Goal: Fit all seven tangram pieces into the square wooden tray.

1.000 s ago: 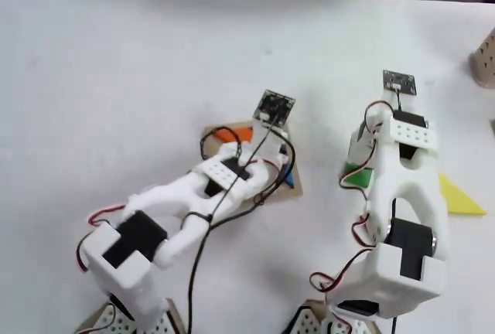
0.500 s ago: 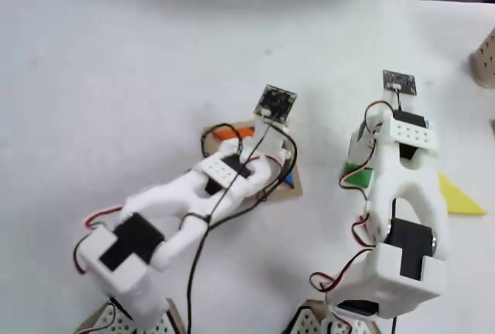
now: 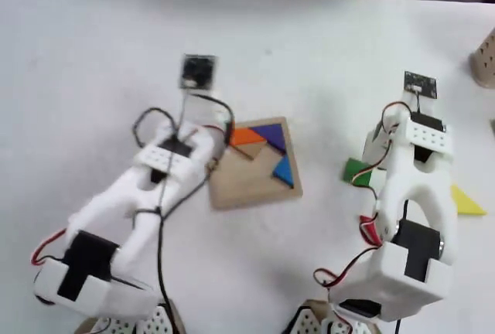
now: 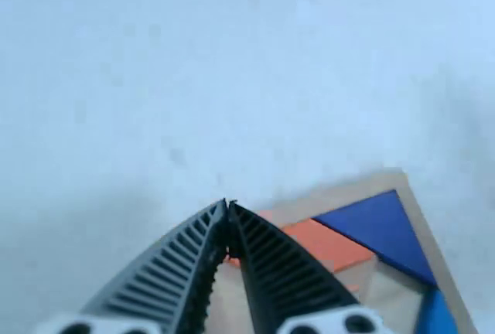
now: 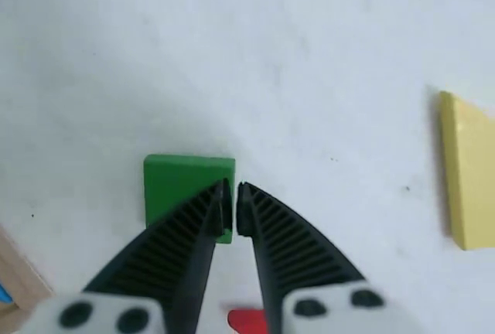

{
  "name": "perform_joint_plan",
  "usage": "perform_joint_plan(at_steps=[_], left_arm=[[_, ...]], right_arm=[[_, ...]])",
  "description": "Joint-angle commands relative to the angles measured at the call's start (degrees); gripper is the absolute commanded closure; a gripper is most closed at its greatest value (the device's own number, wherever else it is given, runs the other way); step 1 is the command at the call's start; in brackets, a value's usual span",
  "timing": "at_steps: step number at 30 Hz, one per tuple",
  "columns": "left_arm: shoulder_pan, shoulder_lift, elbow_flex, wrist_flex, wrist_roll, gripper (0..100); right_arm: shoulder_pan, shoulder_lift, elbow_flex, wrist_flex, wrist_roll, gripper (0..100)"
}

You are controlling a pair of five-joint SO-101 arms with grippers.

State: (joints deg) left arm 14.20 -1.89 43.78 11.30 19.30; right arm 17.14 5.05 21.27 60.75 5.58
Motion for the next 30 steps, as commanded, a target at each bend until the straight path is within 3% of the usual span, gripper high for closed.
perform_joint_plan(at_steps=[1,4,8,11,19,30], left_arm=[[-6.2,-3.2,-0.2,-3.9,1.4,97],[-8.2,-3.2,-0.2,-3.9,1.4,97],[-8.7,-3.1,-0.2,-3.8,1.3,97],[-8.7,-1.5,-0.7,-3.9,1.3,96],[-8.8,3.1,-3.3,-3.3,1.7,68],[-12.7,3.6,-4.4,-3.3,1.4,72]], right_arm=[[1.6,-3.1,-4.1,7.2,-0.4,91.9],[1.5,-5.3,-3.9,13.4,0.0,83.0],[-0.2,-9.2,-0.8,17.4,0.0,84.7],[-3.6,-13.3,4.9,14.8,-0.4,85.1],[-9.3,-18.2,16.7,4.5,-0.4,85.1],[-6.9,-27.1,21.7,-2.2,-14.2,85.0]])
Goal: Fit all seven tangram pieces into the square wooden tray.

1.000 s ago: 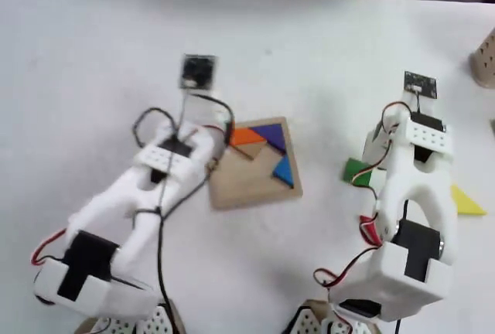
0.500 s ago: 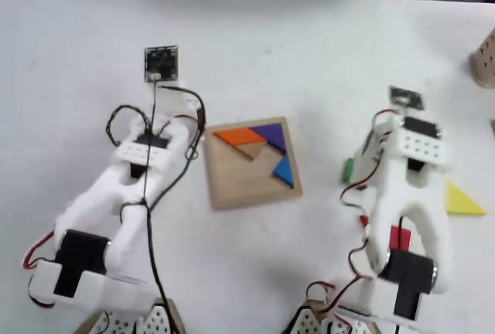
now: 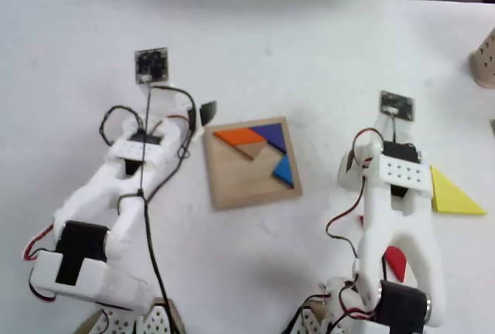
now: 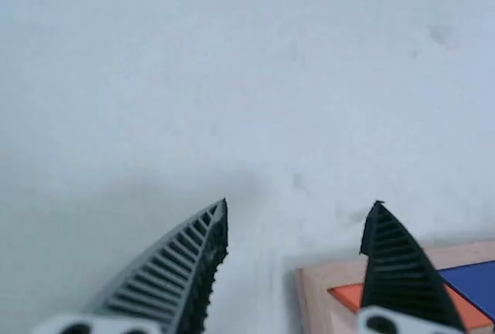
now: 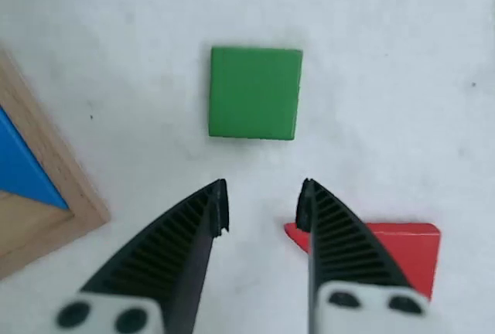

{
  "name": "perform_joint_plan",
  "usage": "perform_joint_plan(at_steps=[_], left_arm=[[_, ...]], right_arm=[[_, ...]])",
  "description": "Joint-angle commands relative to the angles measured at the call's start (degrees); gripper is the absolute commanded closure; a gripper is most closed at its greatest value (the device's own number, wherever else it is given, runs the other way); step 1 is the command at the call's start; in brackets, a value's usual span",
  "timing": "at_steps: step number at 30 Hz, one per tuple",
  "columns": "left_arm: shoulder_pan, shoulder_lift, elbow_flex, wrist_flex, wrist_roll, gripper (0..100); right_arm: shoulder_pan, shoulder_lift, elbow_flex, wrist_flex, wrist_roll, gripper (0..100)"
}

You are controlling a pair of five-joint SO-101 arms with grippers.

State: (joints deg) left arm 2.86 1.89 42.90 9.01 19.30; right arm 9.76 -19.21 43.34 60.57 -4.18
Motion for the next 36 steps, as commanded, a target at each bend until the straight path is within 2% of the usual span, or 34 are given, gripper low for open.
perform_joint_plan(at_steps=[1,7,11,13,16,20,36], left_arm=[[-1.3,-0.1,-3.5,-1.1,1.4,72],[-1.2,0.0,-3.7,-1.1,1.4,72],[-1.2,0.4,-3.7,-1.1,1.4,72],[-1.1,2.3,-4.8,-1.1,1.4,72],[-1.1,6.1,-8.0,-1.1,1.7,72],[-1.1,8.2,-9.7,-0.9,1.5,72],[-1.0,8.3,-10.1,1.3,1.4,72]], right_arm=[[0.3,-2.9,-0.3,-2.8,-6.2,85.0],[-3.4,-2.9,1.9,-5.5,-8.0,85.0],[-2.2,-2.8,2.0,-5.4,-4.8,84.9],[-0.9,-2.8,2.0,-5.8,-6.3,84.8],[-0.7,-2.4,2.5,-7.9,-9.1,79.3],[-0.9,1.3,2.5,-11.5,-9.3,71.7],[-5.1,19.4,-12.1,-8.2,-9.3,73.9]])
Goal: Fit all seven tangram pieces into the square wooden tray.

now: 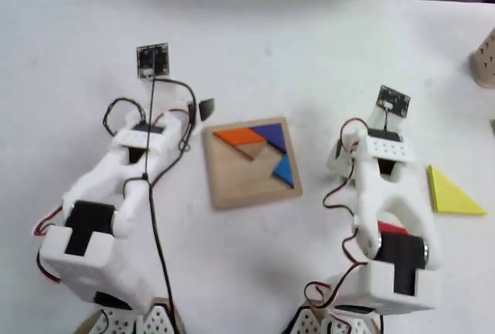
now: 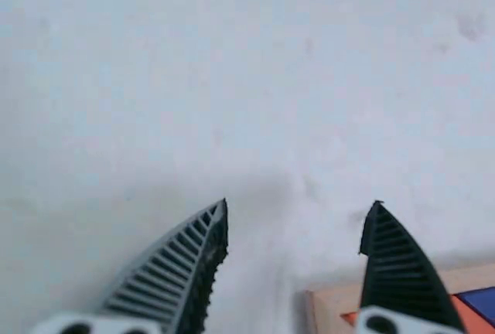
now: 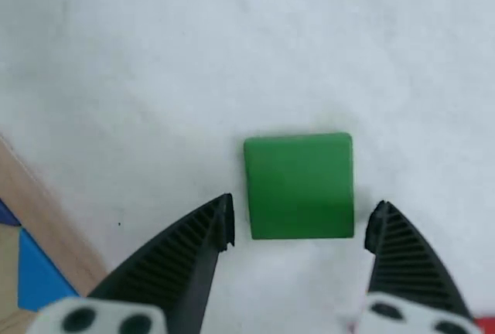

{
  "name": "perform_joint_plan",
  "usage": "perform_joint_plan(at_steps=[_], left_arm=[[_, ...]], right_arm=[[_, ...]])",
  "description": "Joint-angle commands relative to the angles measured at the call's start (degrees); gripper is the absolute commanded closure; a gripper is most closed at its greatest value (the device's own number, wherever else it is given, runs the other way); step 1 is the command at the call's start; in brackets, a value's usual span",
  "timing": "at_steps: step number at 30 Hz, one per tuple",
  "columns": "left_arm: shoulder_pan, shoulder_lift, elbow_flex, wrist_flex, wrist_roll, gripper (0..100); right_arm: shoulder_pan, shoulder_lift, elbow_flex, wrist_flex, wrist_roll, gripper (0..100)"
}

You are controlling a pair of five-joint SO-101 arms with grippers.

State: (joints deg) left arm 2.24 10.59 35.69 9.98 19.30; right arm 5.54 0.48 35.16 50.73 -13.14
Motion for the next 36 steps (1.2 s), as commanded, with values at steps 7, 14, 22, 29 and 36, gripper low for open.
perform_joint_plan(at_steps=[7,14,22,29,36], left_arm=[[-0.4,-0.4,-2.8,0.4,1.4,72],[-0.4,-0.4,-2.8,0.4,1.4,72],[-0.4,-0.4,-2.8,0.4,1.4,72],[-0.4,-0.4,-2.7,0.4,1.4,72],[-0.4,-0.4,-2.7,0.4,1.4,72]], right_arm=[[0.0,0.1,-4.1,2.1,-0.3,80.5],[1.7,0.2,-4.2,1.7,-0.2,80.4],[1.6,1.6,-4.5,0.5,-0.2,78.3],[1.6,7.8,-10.6,4.5,-0.2,72.1],[1.0,10.2,-14.9,8.7,-0.2,77.5]])
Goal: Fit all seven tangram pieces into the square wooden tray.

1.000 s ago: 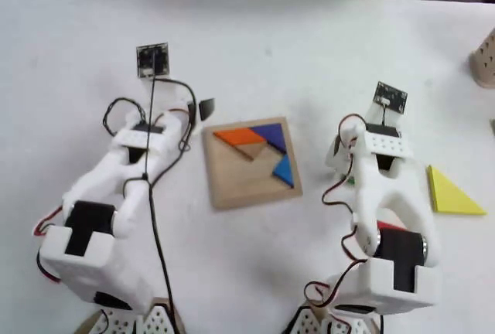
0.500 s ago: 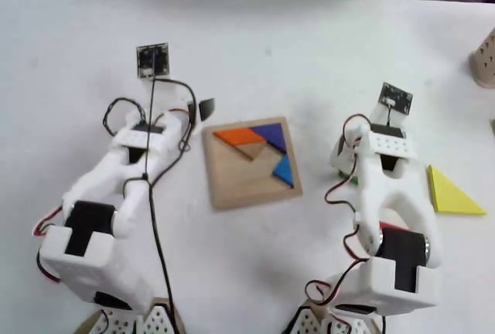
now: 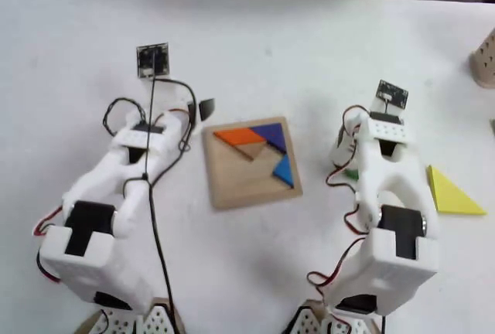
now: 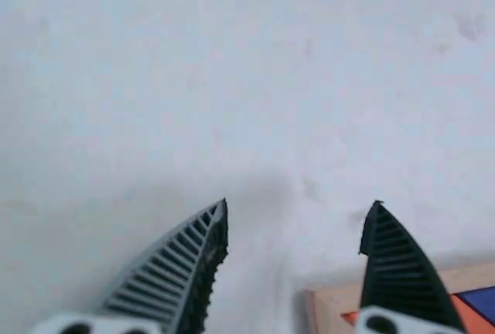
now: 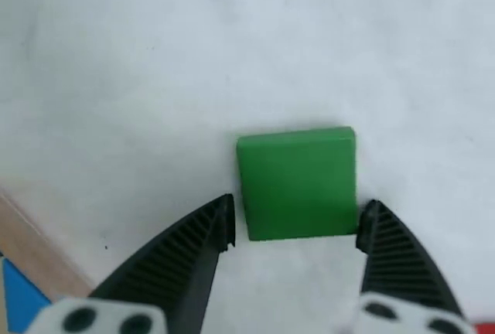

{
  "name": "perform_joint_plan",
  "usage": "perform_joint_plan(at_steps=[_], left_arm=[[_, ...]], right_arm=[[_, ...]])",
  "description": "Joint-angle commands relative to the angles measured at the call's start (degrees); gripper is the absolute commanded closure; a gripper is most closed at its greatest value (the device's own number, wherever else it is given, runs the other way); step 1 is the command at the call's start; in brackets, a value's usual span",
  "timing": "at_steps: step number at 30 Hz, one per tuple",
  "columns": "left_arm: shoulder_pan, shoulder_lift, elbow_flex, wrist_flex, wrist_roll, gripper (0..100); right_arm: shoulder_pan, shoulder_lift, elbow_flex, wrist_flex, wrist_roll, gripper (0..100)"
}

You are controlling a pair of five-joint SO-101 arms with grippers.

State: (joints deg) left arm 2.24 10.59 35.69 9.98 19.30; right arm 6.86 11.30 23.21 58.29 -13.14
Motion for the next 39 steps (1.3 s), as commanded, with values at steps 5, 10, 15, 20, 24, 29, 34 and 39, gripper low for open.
perform_joint_plan(at_steps=[5,10,15,20,24,29,34,39], left_arm=[[-0.4,-0.4,-2.6,0.4,1.4,72],[-0.4,-0.4,-2.6,0.4,1.4,72],[-0.3,-0.4,-2.7,0.4,1.4,72],[-0.2,-0.3,-2.8,0.4,1.4,72],[0.6,-0.3,-2.8,0.4,0.1,72],[0.6,-0.3,-2.8,0.4,-0.7,72],[0.6,0.0,-3.3,0.3,-0.8,72],[-0.6,0.2,-4.7,0.4,-0.6,72]], right_arm=[[-0.4,-0.7,-3.2,1.4,-0.2,82.5],[1.7,-0.8,-5.7,3.0,1.1,82.8],[2.5,-0.6,-8.5,5.0,4.5,82.8],[1.4,-0.7,-8.4,5.8,4.8,83.2],[1.3,-0.8,-8.4,7.1,4.9,83.3],[0.2,-0.8,-8.4,8.1,5.0,83.3],[-3.0,-0.8,-8.4,9.9,9.6,83.3],[-5.9,-0.9,-7.2,9.9,10.1,83.3]])
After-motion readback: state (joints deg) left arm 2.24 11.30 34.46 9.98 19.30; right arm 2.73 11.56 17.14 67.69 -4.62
